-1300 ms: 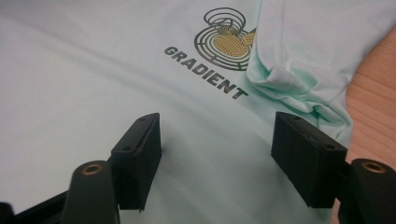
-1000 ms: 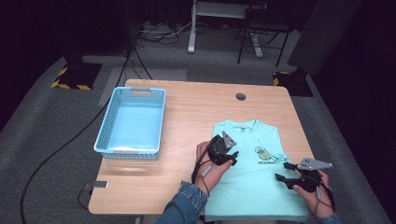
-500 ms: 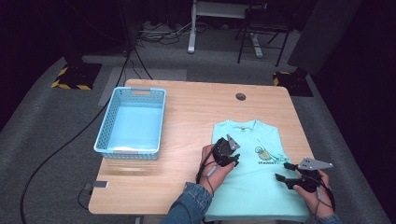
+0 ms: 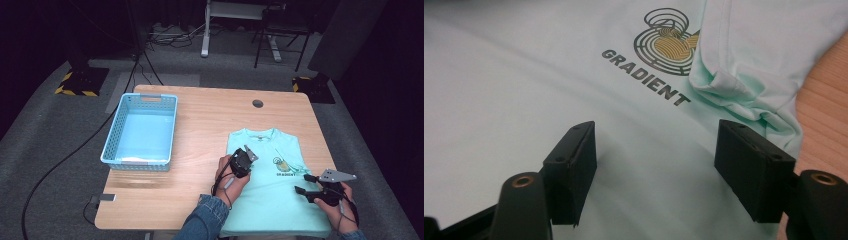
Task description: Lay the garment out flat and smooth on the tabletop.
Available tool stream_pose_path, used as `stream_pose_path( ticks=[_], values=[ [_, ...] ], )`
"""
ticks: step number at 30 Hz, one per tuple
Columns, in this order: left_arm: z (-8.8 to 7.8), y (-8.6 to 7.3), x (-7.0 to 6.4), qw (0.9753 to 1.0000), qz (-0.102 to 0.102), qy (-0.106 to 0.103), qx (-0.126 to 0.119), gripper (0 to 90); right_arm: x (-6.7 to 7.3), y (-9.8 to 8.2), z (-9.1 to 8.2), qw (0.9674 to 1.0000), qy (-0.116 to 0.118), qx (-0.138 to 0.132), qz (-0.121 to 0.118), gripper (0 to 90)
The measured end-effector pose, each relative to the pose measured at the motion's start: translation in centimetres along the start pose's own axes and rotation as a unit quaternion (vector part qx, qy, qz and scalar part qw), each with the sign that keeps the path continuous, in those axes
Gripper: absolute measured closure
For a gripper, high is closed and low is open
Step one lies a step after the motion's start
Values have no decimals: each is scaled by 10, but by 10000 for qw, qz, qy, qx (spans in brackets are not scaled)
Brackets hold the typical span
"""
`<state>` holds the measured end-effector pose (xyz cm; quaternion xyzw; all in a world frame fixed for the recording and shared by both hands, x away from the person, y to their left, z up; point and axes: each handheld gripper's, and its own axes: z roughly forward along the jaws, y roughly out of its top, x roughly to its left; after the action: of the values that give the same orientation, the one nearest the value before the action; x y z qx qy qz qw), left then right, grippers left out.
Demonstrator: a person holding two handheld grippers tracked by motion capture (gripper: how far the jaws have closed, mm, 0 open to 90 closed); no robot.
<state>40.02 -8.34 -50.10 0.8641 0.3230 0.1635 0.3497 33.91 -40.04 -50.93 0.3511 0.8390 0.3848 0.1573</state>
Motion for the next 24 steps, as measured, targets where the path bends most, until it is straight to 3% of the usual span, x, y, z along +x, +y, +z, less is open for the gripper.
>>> stream_pose_path(
  ticks=[5, 11, 17, 24],
  values=[
    [-6, 1, 1, 9999, 0, 42, -146, 871, 0, 0, 0, 10000, 3, 1, -1, 332],
    [-24, 6, 11, 9992, -81, 167, -364, 871, 0, 0, 0, 10000, 5, 0, 3, 332],
    [-49, 5, 29, 9974, -189, 409, -562, 870, 0, 0, 0, 10000, 6, 0, 4, 332],
    [-65, -3, 48, 9954, -373, 607, -634, 870, 0, 0, 0, 10000, 12, -4, 9, 332]
  ],
)
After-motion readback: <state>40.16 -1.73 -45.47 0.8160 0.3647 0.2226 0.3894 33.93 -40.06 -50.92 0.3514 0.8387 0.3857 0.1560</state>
